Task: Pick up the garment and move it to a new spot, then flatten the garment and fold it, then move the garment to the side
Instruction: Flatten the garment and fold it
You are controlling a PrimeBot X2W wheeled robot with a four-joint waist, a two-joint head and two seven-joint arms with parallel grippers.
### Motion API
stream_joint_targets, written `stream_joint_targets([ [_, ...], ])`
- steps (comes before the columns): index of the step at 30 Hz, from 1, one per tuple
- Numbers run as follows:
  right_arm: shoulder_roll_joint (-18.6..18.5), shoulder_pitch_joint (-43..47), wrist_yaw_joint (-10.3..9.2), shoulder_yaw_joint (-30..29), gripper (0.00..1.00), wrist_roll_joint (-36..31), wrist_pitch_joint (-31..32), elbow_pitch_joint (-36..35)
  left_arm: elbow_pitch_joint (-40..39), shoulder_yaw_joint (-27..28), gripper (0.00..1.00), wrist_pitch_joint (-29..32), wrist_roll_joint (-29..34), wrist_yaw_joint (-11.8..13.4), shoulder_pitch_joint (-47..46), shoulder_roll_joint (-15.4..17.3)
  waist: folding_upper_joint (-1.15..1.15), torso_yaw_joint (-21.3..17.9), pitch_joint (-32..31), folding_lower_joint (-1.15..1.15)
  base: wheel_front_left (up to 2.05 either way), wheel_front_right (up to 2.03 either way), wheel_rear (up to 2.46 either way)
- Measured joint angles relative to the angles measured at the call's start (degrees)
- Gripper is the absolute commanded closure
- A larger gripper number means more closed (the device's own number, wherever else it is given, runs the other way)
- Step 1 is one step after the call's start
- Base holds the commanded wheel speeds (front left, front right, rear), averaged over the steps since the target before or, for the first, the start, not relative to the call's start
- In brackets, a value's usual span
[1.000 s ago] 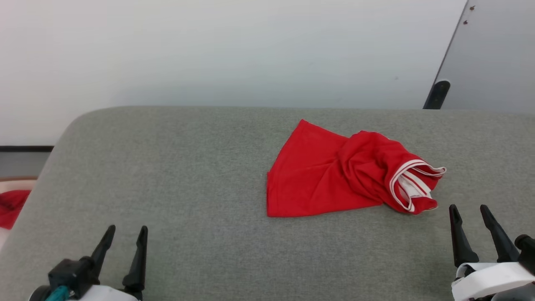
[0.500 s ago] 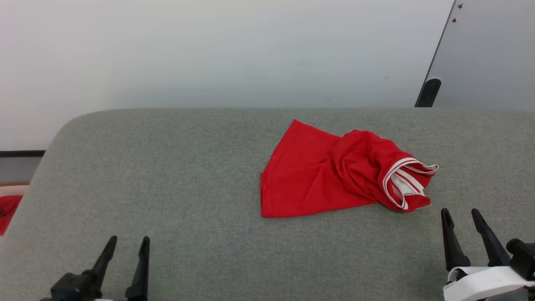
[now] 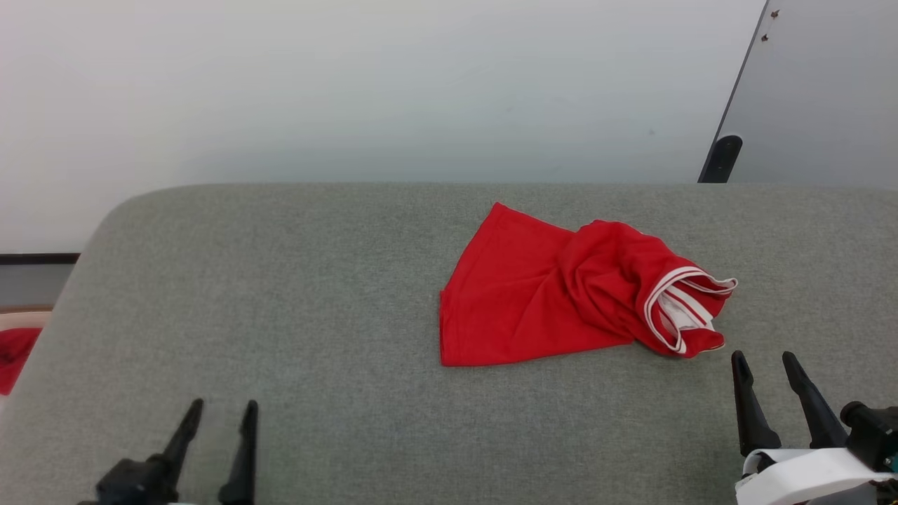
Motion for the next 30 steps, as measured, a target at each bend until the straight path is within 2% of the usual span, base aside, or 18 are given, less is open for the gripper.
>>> stream_joint_targets([
  [4, 0.98, -0.01, 0.0, -0.53, 0.0, 0.44, -0.12, 0.35, 1.34, -4.08, 0.0, 1.66, 0.69, -0.52, -3.03, 1.24, 0.0, -0.23, -0.05, 0.0, 0.0, 0.0, 0.0],
  [7, 2.36, -0.63, 0.0, -0.04, 0.0, 0.45, -0.23, 0.3, 1.43, -6.95, 0.0, 4.58, -0.45, -0.59, -11.21, 2.66, 0.0, -0.95, 0.3, 0.0, 0.0, 0.0, 0.0],
  [9, 3.18, -1.26, -0.01, 0.57, 0.0, 0.63, -0.44, 0.24, 2.08, -10.76, 0.0, 7.5, -1.22, -0.78, -17.42, 3.87, 0.0, -1.68, 0.78, 0.0, 0.0, 0.0, 0.0],
  [12, 4.16, -2.94, 0.0, 1.62, 0.0, 1.02, -0.54, 0.22, 3.99, -17.59, 0.0, 11.5, -6.62, -0.83, -27.93, 5.01, 0.0, -3.08, 1.95, 0.0, 0.0, 0.0, 0.0],
  [14, 4.45, -4.52, -0.01, 2.02, 0.0, 1.35, -0.71, 0.24, 6.19, -22.53, 0.0, 14.46, -7.75, -0.86, -35.4, 7.47, 0.0, -4.02, 3.23, 0.0, 0.0, 0.0, 0.0],
  [17, 5.34, -7.2, 0.0, 2.24, 0.0, 2.18, -0.78, 0.11, 10.44, -29.4, 0.0, 18.29, -10.53, -0.83, -45.8, 9.38, 0.0, -5.76, 5.55, 0.0, 0.0, 0.0, 0.0],
  [23, 5.9, -9.7, 0.0, 2.26, 0.0, 3.97, -0.79, -0.82, 19.9, -40.28, 0.0, 25.16, -18.3, -0.85, -62.97, 9.09, 0.0, -10.97, 11.18, 0.0, 0.0, 0.0, 0.0],
  [30, 5.98, -14.77, 0.0, 7.69, 0.0, 10.34, -0.79, -1.75, 28.6, -52.57, 0.0, 34.19, -25.19, -0.85, -75.31, 10.48, 0.0, -19.58, 17.32, 0.0, 0.0, 0.0, 0.0],
])
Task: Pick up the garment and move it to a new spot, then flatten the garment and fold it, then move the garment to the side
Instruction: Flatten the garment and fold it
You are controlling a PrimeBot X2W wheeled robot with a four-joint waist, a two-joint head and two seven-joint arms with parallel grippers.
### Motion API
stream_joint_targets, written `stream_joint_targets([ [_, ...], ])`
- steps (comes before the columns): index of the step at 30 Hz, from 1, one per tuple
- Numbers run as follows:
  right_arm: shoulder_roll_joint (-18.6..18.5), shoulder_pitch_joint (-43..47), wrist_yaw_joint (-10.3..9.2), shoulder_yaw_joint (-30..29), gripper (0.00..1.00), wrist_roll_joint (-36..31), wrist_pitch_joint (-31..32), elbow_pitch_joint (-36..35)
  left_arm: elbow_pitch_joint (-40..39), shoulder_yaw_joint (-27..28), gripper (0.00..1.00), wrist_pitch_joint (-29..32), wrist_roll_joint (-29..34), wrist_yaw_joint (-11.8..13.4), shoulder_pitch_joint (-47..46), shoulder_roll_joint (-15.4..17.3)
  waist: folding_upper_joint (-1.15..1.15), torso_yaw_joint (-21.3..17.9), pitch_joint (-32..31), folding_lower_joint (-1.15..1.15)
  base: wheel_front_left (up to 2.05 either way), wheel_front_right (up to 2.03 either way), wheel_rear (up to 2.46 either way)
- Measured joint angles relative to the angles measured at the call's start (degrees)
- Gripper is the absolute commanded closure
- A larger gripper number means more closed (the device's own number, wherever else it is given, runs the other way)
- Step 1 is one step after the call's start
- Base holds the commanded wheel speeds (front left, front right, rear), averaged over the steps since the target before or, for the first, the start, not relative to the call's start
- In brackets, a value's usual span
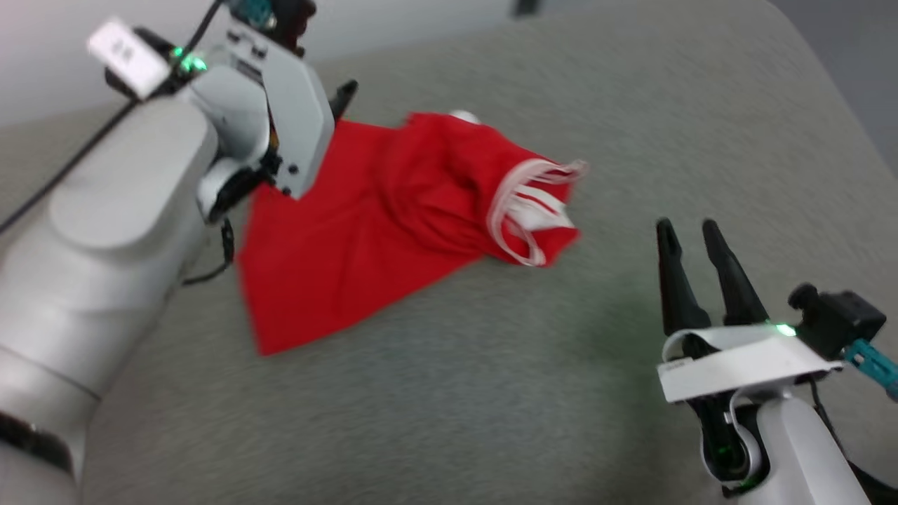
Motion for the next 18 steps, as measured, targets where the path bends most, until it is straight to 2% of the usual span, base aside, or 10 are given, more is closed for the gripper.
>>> stream_joint_targets([
  [5, -0.05, -1.44, 0.0, 2.01, 0.0, 2.52, -0.01, -0.67, 3.98, -6.08, 0.0, 6.39, -6.01, 0.0, -4.94, -0.8, 0.0, -5.62, 4.02, 0.0, 0.0, 0.0, 0.0],
  [10, -0.04, -2.24, 0.0, 4.01, 0.0, 4.43, -0.01, -1.34, 6.78, -9.99, 0.0, 9.4, -9.61, 0.0, -9.41, 0.08, 0.0, -10.18, 7.6, 0.0, 0.0, 0.0, 0.0],
  [15, 0.02, -3.11, -0.01, 5.7, 0.0, 5.79, -0.01, -1.88, 10.55, -11.85, 0.0, 11.09, -12.33, 0.0, -13.31, 0.75, 0.0, -13.88, 10.74, 0.0, 0.0, 0.0, 0.0],
  [18, 0.04, -3.14, 0.0, 5.7, 0.0, 5.79, -0.01, -1.96, 12.01, -13.44, 0.0, 14.1, -14.43, 0.01, -13.98, -0.15, 0.0, -15.35, 12.54, 0.0, 0.0, 0.0, 0.0],
])
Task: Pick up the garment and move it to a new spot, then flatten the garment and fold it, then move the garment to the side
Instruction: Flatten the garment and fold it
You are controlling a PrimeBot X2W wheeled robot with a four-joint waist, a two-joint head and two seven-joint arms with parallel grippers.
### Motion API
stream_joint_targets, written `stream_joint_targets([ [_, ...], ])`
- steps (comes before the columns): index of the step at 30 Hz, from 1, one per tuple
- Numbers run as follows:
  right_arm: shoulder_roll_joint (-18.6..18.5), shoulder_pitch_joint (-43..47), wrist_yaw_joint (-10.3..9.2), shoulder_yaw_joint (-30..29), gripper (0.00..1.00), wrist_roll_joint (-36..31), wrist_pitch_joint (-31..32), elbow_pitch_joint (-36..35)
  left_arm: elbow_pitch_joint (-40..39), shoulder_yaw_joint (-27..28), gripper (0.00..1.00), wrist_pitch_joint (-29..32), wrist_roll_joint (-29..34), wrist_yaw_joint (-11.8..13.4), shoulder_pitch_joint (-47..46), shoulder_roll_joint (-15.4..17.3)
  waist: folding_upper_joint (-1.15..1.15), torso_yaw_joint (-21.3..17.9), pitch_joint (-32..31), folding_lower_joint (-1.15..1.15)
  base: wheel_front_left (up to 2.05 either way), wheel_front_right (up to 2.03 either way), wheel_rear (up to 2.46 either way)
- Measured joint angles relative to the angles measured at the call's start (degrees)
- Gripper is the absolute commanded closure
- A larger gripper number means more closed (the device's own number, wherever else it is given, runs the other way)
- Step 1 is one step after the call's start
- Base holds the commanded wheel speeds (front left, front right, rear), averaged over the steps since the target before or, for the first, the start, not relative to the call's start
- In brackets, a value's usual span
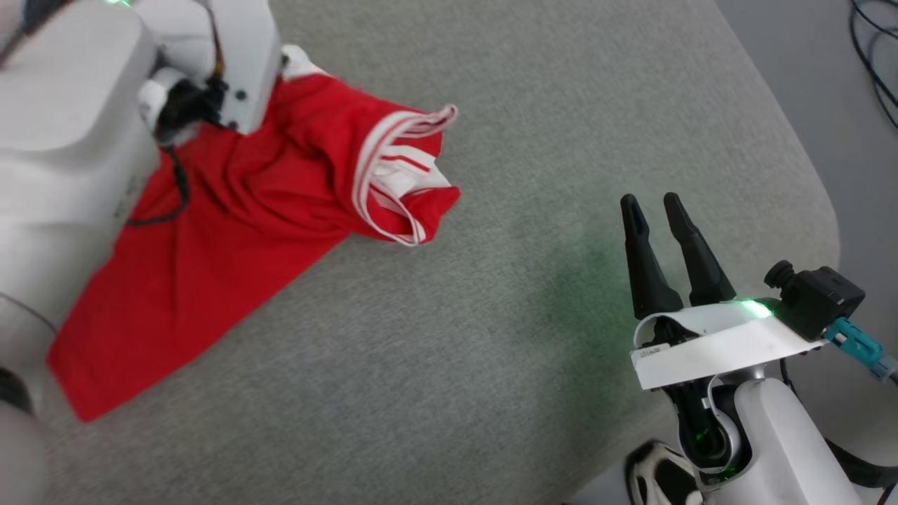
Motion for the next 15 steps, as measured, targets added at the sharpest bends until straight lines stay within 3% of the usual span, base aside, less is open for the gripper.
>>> stream_joint_targets([
  [12, 0.02, 0.12, -0.01, 1.08, 0.0, 0.73, 0.0, -0.13, 0.26, -3.3, 0.0, 4.71, -5.13, 0.0, -1.34, -0.92, 0.0, -2.23, 2.02, 0.0, 0.0, 0.0, 0.0],
  [13, 0.02, 0.11, -0.01, 1.12, 0.0, 0.82, 0.0, -0.23, -0.08, -3.52, 0.47, 4.59, -5.22, 0.0, -1.34, -1.0, 0.0, -2.22, 2.09, 0.0, 0.0, 0.0, 0.0],
  [14, 0.02, 0.11, 0.0, 1.15, 0.0, 0.89, 0.0, -0.32, -0.38, -3.69, 0.77, 4.24, -5.44, 0.0, -1.32, -1.09, 0.0, -2.22, 2.16, 0.0, 0.0, 0.0, 0.0],
  [15, 0.02, 0.1, 0.0, 1.18, 0.0, 0.94, 0.0, -0.36, -0.92, -3.87, 0.77, 4.08, -5.67, 0.0, -1.29, -1.09, 0.0, -2.23, 2.24, 0.0, 0.0, 0.0, 0.0],
])
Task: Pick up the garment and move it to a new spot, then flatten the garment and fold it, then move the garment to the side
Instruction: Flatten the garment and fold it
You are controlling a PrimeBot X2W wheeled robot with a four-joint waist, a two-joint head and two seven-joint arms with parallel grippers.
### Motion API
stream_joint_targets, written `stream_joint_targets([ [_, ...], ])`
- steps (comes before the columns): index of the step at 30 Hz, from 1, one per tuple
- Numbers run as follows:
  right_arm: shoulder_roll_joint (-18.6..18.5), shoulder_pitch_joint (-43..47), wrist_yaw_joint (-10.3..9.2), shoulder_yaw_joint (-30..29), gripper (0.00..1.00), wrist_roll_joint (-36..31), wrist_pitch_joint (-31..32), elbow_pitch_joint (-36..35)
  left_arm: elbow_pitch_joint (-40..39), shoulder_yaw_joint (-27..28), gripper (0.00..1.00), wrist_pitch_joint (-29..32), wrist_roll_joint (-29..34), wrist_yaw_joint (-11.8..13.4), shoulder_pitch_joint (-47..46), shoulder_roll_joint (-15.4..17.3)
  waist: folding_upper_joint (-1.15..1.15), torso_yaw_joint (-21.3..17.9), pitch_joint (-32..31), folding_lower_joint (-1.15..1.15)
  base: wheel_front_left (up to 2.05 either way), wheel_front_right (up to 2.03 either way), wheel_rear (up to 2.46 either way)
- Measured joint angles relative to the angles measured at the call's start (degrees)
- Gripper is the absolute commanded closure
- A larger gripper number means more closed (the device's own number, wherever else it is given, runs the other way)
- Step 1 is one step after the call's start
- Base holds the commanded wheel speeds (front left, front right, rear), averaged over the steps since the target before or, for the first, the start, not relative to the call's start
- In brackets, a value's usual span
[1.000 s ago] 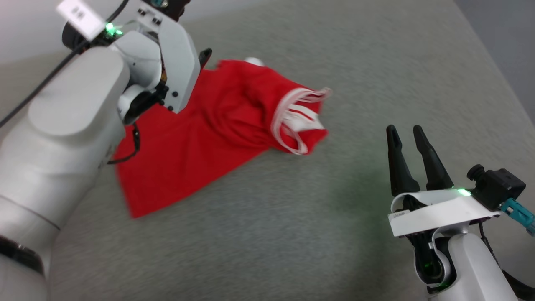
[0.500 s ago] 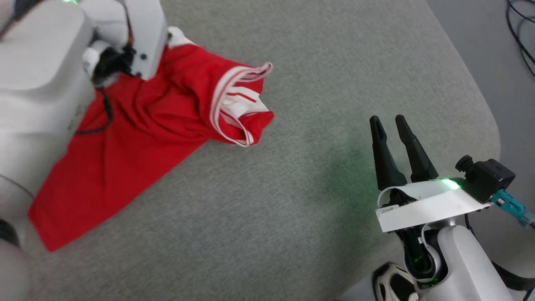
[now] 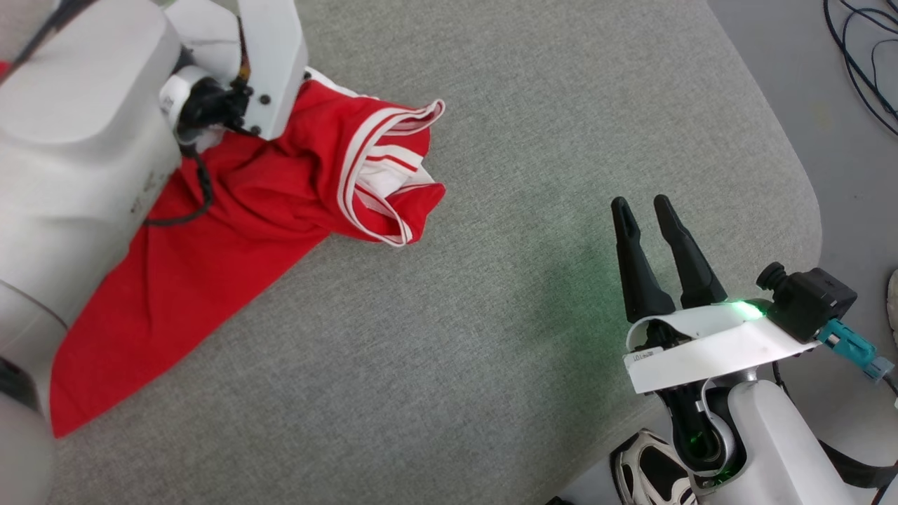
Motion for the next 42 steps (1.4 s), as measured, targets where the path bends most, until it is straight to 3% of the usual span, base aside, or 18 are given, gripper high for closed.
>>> stream_joint_targets([
  [1, 0.0, -0.01, -0.01, 0.01, 0.0, 0.02, 0.0, -0.01, -0.46, -0.13, 1.0, -0.41, -0.46, 0.0, 0.04, 0.01, 0.0, -0.01, 0.07, 0.0, 0.0, 0.0, 0.0],
  [8, 0.0, 0.2, 0.0, -2.07, 0.0, -1.27, 0.0, 0.96, -6.19, -0.73, 1.0, -8.48, -2.59, -0.01, 0.19, -0.6, 0.0, 1.13, -0.45, 0.0, 0.0, 0.0, 0.0],
  [16, 0.14, 1.35, -0.01, -5.82, 0.0, -7.59, 0.0, 1.41, -15.79, 2.08, 1.0, -21.51, -11.56, -0.01, 0.09, -0.43, 0.0, 7.73, -1.79, 0.0, 0.0, 0.0, 0.0],
  [23, 0.22, 3.07, -0.01, -7.3, 0.0, -12.01, -0.01, 1.92, -23.18, 3.09, 1.0, -32.18, -15.38, 0.0, 5.56, 6.77, 0.0, 16.07, -5.35, 0.0, 0.0, 0.0, 0.0],
  [32, 0.16, 6.77, 0.0, -9.02, 0.0, -13.66, 0.0, 2.47, -21.75, 6.71, 1.0, -47.18, -20.19, 0.0, 19.15, 19.15, 0.0, 25.84, -10.93, 0.0, 0.0, 0.0, 0.0],
  [37, 0.15, 7.34, 0.0, -9.09, 0.0, -14.16, -0.01, 2.53, -17.22, 10.53, 1.0, -51.7, -24.62, 1.8, 29.03, 20.76, 0.0, 29.95, -13.69, 0.0, 0.0, 0.0, 0.0],
  [42, 0.18, 7.92, 0.0, -8.95, 0.0, -14.79, -0.01, 2.72, -15.17, 13.78, 1.0, -52.13, -25.83, 1.0, 37.23, 19.05, 0.0, 32.54, -16.2, 0.0, 0.0, 0.0, 0.0],
])
